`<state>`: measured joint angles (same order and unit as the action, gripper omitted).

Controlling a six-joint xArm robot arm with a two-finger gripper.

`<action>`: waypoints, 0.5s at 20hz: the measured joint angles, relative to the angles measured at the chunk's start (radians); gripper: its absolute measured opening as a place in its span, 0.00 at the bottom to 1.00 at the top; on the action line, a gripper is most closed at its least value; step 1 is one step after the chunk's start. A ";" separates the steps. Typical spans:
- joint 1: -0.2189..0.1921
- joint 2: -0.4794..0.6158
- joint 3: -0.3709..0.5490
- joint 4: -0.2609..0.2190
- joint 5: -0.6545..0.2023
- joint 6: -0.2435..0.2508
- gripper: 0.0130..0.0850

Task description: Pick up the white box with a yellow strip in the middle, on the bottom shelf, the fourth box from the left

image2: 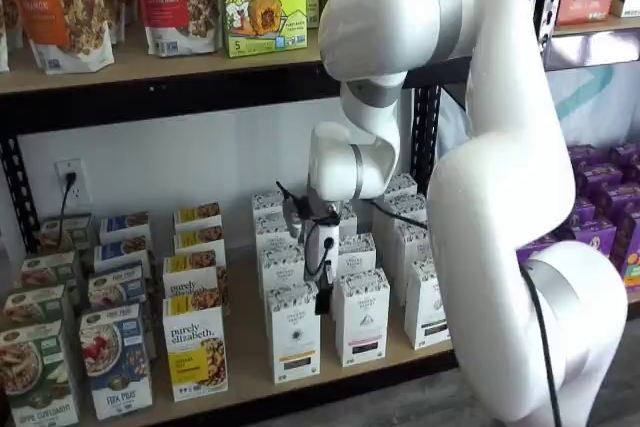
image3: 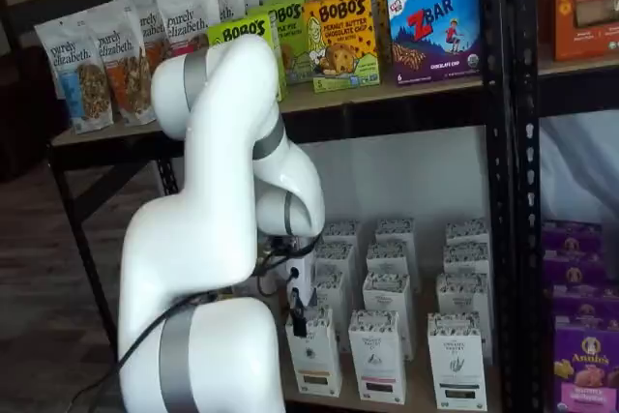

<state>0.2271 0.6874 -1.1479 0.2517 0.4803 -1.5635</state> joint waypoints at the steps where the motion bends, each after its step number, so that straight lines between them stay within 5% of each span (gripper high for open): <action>1: -0.001 0.005 -0.006 0.012 -0.001 -0.011 1.00; 10: -0.006 0.069 -0.092 0.055 0.011 -0.052 1.00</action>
<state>0.2215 0.7560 -1.2404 0.3067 0.4912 -1.6151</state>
